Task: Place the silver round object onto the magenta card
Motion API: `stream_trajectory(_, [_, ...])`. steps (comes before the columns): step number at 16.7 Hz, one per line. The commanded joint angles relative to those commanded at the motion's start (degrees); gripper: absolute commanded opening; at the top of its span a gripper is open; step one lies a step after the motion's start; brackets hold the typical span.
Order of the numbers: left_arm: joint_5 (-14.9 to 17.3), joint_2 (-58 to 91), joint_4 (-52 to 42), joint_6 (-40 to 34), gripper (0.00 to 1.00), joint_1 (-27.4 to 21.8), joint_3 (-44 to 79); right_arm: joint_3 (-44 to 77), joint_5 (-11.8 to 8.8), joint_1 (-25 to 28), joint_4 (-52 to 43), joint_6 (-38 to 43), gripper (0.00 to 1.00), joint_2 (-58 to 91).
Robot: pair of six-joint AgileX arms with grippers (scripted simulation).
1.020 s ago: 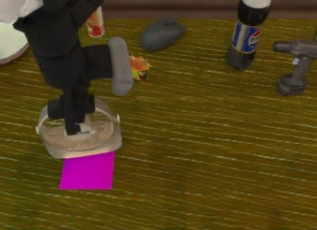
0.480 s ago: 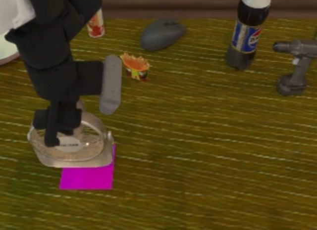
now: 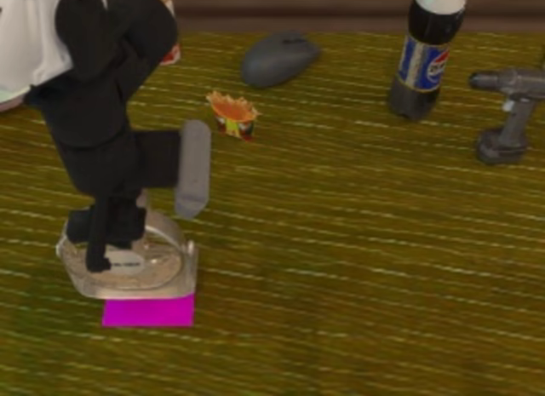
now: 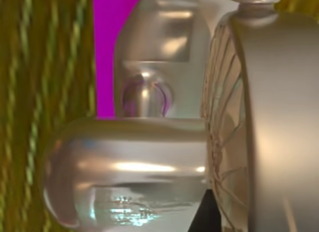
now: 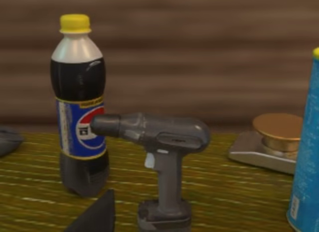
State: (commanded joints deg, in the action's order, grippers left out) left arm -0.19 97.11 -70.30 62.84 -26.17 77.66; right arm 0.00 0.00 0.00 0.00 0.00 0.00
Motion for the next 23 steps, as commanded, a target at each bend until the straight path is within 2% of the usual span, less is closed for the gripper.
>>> stream_trajectory(4, [0.0, 0.0, 0.2, 0.0, 0.00, 0.0, -0.2, 0.0, 0.0, 0.0, 0.0, 0.0, 1.00, 0.0])
stream_trajectory(17, [0.0, 0.0, 0.2, 0.0, 0.98, 0.0, -0.2, 0.0, 0.0, 0.0, 0.0, 0.0, 1.00, 0.0])
stream_trajectory(23, [0.0, 0.0, 0.2, 0.0, 1.00, 0.0, -0.2, 0.0, 0.0, 0.0, 0.0, 0.0, 1.00, 0.0])
